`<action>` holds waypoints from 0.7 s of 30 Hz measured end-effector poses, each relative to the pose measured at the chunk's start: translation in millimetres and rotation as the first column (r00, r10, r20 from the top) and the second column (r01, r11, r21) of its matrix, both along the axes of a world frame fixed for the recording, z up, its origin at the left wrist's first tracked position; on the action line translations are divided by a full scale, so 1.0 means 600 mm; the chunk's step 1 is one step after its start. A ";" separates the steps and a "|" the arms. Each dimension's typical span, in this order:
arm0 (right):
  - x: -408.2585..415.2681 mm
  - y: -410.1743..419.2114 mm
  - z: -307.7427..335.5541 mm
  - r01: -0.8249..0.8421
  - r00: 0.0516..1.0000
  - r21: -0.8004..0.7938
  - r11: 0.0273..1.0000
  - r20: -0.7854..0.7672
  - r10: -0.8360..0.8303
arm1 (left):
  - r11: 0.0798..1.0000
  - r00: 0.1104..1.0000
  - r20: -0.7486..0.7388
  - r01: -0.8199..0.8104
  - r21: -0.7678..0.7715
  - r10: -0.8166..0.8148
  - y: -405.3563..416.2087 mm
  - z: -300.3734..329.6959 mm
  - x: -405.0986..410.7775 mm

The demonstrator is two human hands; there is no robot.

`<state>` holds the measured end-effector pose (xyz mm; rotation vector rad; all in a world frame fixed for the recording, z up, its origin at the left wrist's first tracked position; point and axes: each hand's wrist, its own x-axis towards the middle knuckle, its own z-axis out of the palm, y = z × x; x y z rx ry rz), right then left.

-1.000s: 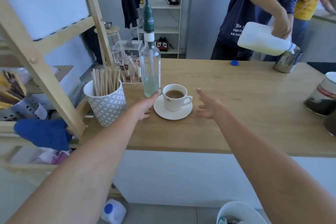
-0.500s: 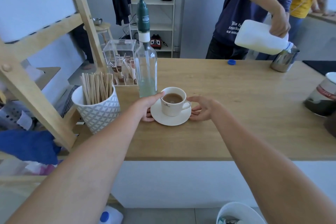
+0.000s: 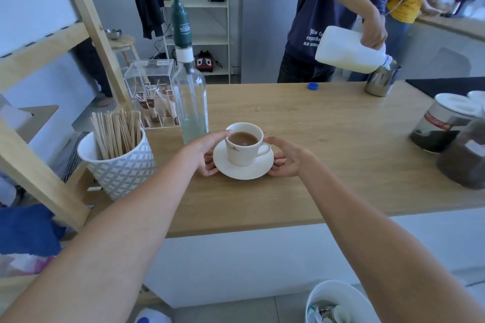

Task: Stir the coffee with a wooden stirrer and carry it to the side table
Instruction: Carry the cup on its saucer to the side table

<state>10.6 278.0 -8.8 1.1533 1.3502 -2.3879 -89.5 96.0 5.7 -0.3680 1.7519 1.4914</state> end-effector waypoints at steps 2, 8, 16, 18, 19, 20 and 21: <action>0.018 0.010 0.004 0.029 0.999 -0.009 1.000 -0.020 -0.029 | 0.999 0.999 -0.002 0.045 0.000 -0.045 0.014 0.005 0.006; 0.080 0.051 0.021 0.099 0.995 0.089 0.991 -0.039 -0.096 | 0.985 0.984 -0.023 0.175 0.016 -0.174 0.079 0.017 0.028; 0.218 0.133 0.053 0.357 0.934 0.136 0.924 -0.062 -0.352 | 0.912 0.915 -0.013 0.404 0.072 -0.404 0.226 0.029 0.099; 0.262 0.157 0.057 0.440 0.898 0.132 0.888 -0.062 -0.436 | 0.878 0.881 -0.012 0.472 0.086 -0.472 0.271 0.037 0.137; 0.283 0.166 0.059 0.468 0.884 0.140 0.873 -0.063 -0.464 | 0.861 0.865 -0.003 0.500 0.091 -0.502 0.292 0.039 0.155; 0.304 0.175 0.061 0.490 0.871 0.155 0.858 -0.052 -0.488 | 0.845 0.849 -0.002 0.526 0.096 -0.528 0.311 0.040 0.173; 0.325 0.184 0.063 0.510 0.858 0.164 0.844 -0.035 -0.512 | 0.831 0.836 -0.001 0.545 0.109 -0.548 0.330 0.039 0.191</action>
